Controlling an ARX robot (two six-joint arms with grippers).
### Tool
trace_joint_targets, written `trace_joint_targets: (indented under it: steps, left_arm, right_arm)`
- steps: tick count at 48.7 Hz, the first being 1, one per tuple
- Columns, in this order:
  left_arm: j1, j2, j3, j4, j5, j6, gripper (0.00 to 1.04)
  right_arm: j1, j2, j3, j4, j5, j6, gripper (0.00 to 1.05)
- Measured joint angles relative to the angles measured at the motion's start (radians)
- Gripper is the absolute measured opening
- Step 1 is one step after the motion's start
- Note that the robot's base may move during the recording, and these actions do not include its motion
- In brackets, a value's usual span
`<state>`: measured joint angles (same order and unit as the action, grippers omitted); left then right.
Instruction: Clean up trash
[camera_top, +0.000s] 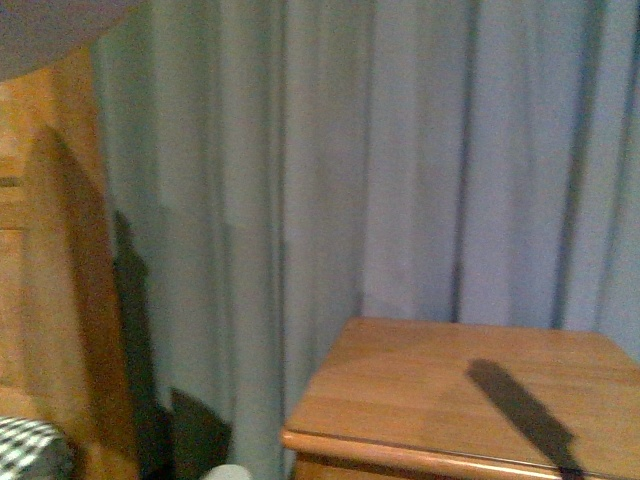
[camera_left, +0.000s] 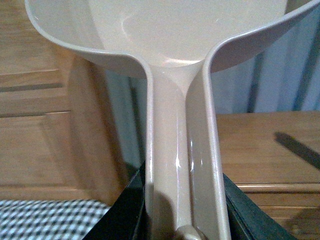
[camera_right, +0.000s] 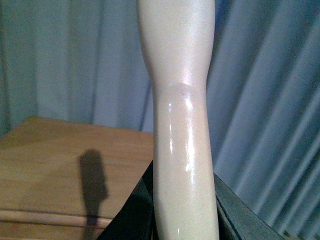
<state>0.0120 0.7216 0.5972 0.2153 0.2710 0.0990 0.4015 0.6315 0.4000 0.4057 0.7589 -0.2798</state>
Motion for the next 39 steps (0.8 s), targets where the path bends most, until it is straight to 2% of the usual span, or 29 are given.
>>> trace_joint_targets:
  steps: [39]
  left_arm:
    - [0.001,-0.003,-0.005,0.0,0.005,0.0,0.27]
  right_arm:
    - [0.002,0.008,-0.002,-0.002,-0.01,0.0,0.2]
